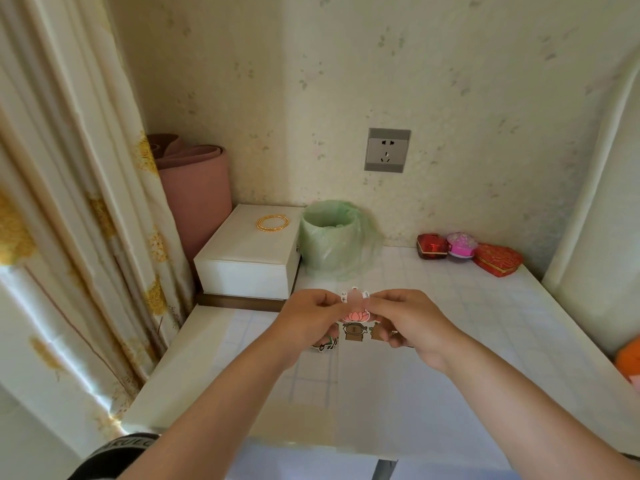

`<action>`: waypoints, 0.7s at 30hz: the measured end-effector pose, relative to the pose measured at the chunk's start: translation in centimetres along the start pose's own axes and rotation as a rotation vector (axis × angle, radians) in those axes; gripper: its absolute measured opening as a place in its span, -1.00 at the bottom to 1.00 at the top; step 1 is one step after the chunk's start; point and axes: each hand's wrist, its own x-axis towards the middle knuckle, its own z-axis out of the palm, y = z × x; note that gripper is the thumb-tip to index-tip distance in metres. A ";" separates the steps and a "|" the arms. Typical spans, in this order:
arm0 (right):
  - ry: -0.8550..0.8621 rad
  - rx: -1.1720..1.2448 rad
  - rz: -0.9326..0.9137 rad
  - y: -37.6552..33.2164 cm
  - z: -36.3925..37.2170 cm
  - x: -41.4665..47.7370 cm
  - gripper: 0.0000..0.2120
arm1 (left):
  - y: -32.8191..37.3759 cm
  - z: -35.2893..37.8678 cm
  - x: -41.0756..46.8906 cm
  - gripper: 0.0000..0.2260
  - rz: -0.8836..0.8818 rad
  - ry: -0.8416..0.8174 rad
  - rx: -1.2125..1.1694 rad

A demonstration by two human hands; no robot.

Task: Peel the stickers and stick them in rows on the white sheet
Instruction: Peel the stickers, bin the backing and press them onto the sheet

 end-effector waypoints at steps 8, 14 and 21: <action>0.053 -0.165 -0.083 1.3 -0.3 -1.4 -0.88 | -0.4 0.9 -1.3 -0.81 0.043 -0.028 0.113; -0.071 -0.204 -0.027 2.4 -1.0 -1.3 -0.87 | -1.4 1.2 -1.5 -0.89 0.043 -0.018 0.217; 0.138 -0.166 0.027 3.1 -1.8 0.5 -0.87 | -2.2 2.3 -0.7 -0.72 0.055 0.081 0.110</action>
